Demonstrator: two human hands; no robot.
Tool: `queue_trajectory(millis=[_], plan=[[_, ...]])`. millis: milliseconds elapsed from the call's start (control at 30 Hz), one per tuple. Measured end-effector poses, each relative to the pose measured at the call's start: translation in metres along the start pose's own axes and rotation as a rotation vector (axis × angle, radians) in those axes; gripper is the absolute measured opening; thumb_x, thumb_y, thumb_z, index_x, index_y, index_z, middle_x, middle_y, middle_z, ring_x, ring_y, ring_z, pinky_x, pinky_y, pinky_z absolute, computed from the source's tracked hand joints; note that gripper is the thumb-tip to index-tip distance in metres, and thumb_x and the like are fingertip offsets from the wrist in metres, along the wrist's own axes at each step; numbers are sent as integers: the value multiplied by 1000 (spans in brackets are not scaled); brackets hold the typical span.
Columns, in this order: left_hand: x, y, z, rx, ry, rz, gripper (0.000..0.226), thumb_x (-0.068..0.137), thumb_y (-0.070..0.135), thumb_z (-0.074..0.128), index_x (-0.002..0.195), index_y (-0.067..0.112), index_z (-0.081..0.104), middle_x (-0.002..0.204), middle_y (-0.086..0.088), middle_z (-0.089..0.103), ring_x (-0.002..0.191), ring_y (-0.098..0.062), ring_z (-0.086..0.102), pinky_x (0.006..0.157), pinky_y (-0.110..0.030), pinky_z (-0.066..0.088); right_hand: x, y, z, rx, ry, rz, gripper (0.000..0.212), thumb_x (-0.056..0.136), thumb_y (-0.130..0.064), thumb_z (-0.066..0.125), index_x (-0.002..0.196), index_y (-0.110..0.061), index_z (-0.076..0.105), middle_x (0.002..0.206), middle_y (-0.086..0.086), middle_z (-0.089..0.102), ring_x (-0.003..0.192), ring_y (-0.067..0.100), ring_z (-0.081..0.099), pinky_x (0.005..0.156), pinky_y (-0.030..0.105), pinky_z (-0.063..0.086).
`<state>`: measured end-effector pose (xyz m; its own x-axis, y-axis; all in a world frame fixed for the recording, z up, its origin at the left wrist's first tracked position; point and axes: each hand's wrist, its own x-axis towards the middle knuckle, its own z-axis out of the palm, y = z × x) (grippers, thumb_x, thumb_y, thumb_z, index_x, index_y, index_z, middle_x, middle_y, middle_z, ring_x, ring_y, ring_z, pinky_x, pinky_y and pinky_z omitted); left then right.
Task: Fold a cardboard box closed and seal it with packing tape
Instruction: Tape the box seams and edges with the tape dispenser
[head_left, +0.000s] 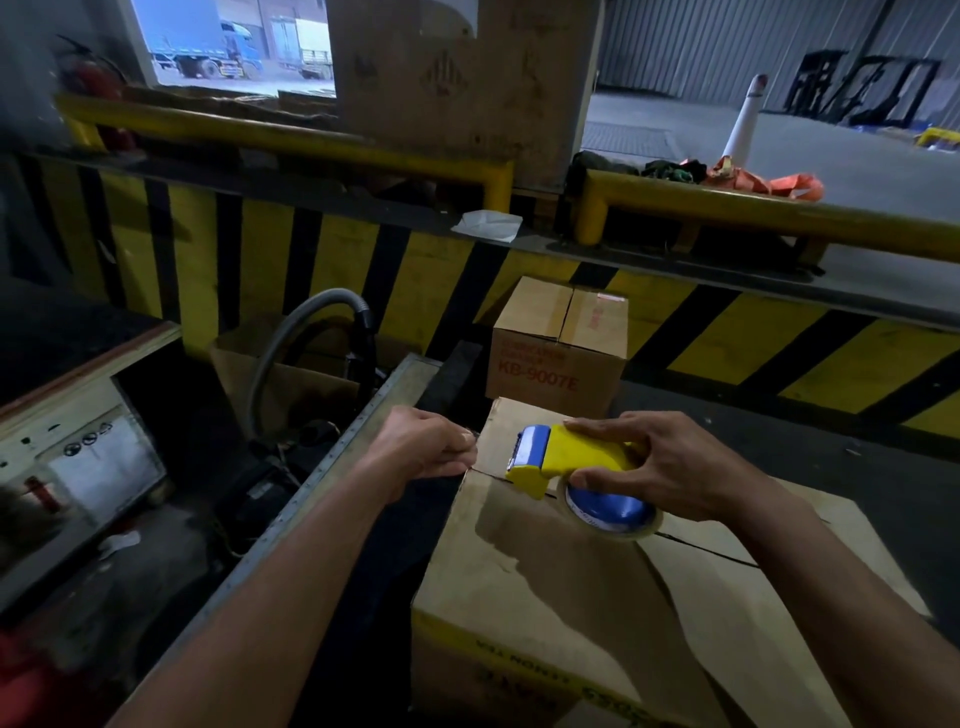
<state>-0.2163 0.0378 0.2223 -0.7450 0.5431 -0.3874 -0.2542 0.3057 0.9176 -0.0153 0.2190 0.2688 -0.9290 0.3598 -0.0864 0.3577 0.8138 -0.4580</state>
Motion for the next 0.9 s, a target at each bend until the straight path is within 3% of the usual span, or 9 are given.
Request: queue_trajectory(millis=[267,433,600,700,767,900], plan=[[6,-2,3,98,57,15,8,89,-6,67,93,-9,73,75,-17,76,57,-14,73,55,-22,60,9,-1,3,-10,-25,-3,83,64,-75,57,141,-47,44,122,-4,52,104,13,51,88,35,52],[7,0,5,152,73,48,7,89,-6,67,90,-6,74,77,-18,76,60,-15,72,56,-22,57,9,1,-1,-6,-42,-17,83,64,-76,57,141,-47,43,126,-6,51,107,12,50,88,33,51],[13,1,-7,183,108,54,7,91,-6,66,91,-5,73,79,-18,75,62,-18,72,58,-25,58,-1,10,-7,-43,-30,12,79,67,-74,58,141,-48,44,103,-17,47,88,6,50,67,20,40],[11,0,-9,186,46,2,5,91,-2,69,93,-1,74,85,-16,77,68,-17,75,60,-24,60,-3,12,-5,-48,-52,36,77,68,-71,58,140,-47,45,98,-19,45,85,6,48,66,20,38],[11,-3,-9,155,23,-28,6,91,1,71,96,-1,74,87,-16,78,68,-15,75,58,-22,59,-4,12,-5,-32,-45,44,78,67,-71,58,140,-47,45,104,-18,47,88,7,48,69,20,40],[10,-8,-7,116,3,-36,9,92,4,71,100,-1,74,91,-17,77,72,-15,75,59,-23,61,-10,10,-5,17,-38,78,71,63,-69,59,131,-55,41,135,0,47,100,9,41,77,22,41]])
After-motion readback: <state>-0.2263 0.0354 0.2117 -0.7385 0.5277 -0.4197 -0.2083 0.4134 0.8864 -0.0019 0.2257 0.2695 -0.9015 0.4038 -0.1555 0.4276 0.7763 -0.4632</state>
